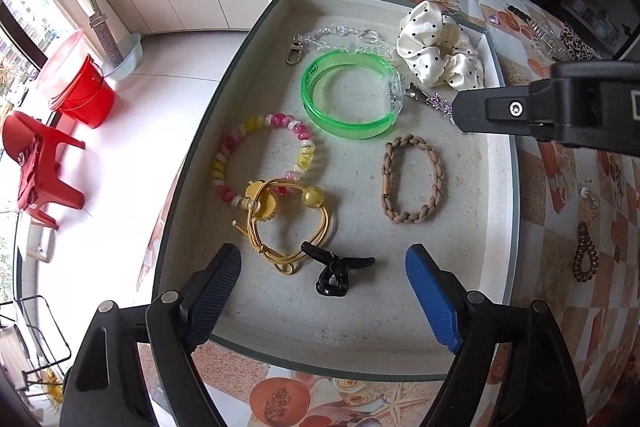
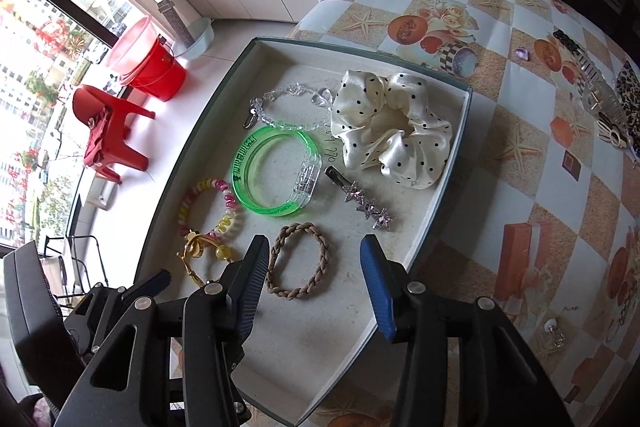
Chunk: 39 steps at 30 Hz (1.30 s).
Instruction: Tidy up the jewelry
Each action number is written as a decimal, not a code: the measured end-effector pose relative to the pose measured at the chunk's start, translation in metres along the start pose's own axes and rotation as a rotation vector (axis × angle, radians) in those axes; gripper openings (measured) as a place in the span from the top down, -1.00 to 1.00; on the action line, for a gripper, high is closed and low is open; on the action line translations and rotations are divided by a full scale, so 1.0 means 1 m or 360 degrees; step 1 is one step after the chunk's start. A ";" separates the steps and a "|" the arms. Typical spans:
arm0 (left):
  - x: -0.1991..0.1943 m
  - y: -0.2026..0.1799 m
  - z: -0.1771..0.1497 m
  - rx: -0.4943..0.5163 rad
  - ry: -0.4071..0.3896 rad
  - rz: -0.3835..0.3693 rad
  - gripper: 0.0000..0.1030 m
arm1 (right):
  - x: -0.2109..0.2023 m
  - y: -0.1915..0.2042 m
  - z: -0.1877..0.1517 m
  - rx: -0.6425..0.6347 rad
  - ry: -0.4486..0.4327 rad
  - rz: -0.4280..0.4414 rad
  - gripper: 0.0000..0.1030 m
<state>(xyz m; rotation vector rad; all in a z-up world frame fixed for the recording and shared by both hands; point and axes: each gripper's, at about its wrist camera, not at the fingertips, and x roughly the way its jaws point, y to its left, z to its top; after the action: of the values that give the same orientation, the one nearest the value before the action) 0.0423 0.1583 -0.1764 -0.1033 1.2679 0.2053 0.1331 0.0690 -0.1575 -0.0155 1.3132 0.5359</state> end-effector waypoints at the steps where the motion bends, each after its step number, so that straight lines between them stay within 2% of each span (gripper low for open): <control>1: -0.001 -0.001 0.001 0.0000 0.0001 0.0004 -0.69 | -0.003 -0.003 -0.001 0.0004 -0.0005 0.0001 0.01; 7: -0.008 0.002 -0.001 -0.0027 -0.0003 0.0024 -0.69 | -0.020 -0.014 -0.006 0.0044 -0.0031 0.0015 -0.05; 8: -0.008 0.004 -0.003 -0.0027 0.0000 0.0032 -0.78 | -0.022 -0.016 -0.008 0.0052 -0.0033 0.0017 -0.06; 9: -0.006 0.006 -0.003 -0.0027 0.0006 0.0041 -0.97 | -0.023 -0.017 -0.009 0.0061 -0.0033 0.0020 -0.08; 10: -0.007 0.007 -0.004 -0.0030 -0.0003 0.0054 -1.00 | -0.024 -0.018 -0.010 0.0070 -0.0032 0.0022 -0.08; 18: -0.018 0.005 -0.006 0.0004 0.0010 0.0072 -1.00 | -0.031 -0.026 -0.019 0.0116 -0.0016 0.0056 -0.20; 23: -0.024 0.004 -0.008 0.0034 0.0026 0.0108 -1.00 | -0.036 -0.029 -0.026 0.0144 -0.0017 0.0081 -0.36; 25: -0.025 0.005 -0.009 0.0032 0.0042 0.0115 -1.00 | -0.039 -0.033 -0.029 0.0167 -0.0023 0.0090 -0.55; 33: -0.030 0.005 -0.010 0.0030 0.0055 0.0165 -1.00 | -0.053 -0.060 -0.045 0.0283 -0.0027 0.0084 -0.55; 37: -0.036 -0.002 -0.008 0.0078 0.0053 0.0118 -1.00 | -0.061 -0.080 -0.056 0.0348 -0.0039 0.0068 -0.59; 38: -0.038 -0.005 -0.007 0.0089 0.0050 0.0115 -1.00 | -0.062 -0.086 -0.059 0.0369 -0.0037 0.0066 -0.62; 39: -0.040 -0.007 -0.006 0.0098 0.0050 0.0105 -1.00 | -0.064 -0.092 -0.062 0.0394 -0.0038 0.0063 -0.80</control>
<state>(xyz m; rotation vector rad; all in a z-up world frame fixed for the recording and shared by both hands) 0.0272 0.1463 -0.1399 -0.0120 1.3088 0.2223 0.1022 -0.0548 -0.1417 0.2215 1.3511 0.4028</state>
